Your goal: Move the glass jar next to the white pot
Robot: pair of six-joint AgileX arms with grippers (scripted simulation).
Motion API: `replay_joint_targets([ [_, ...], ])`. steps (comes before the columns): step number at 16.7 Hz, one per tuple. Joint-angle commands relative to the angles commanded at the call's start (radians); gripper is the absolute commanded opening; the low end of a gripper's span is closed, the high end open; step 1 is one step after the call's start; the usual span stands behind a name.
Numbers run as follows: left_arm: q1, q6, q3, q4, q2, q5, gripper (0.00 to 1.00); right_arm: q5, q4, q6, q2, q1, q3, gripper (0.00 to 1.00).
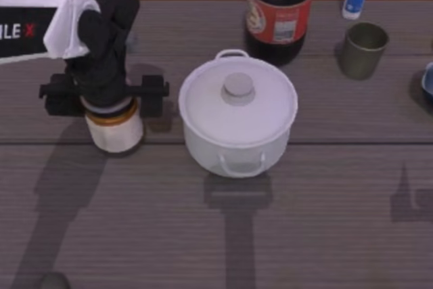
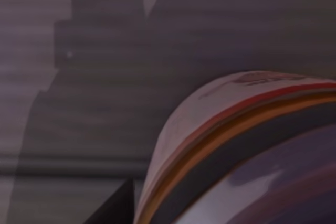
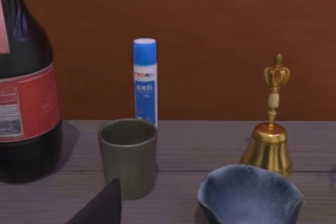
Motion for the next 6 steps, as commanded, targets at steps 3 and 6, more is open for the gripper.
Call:
replay_joint_targets([
  [3, 0.000, 0.000, 0.000, 0.000, 0.000, 0.000, 1.00, 0.000, 0.000, 0.000, 0.000, 0.000, 0.000, 1.00],
  [6, 0.000, 0.000, 0.000, 0.000, 0.000, 0.000, 1.00, 0.000, 0.000, 0.000, 0.000, 0.000, 0.000, 1.00],
])
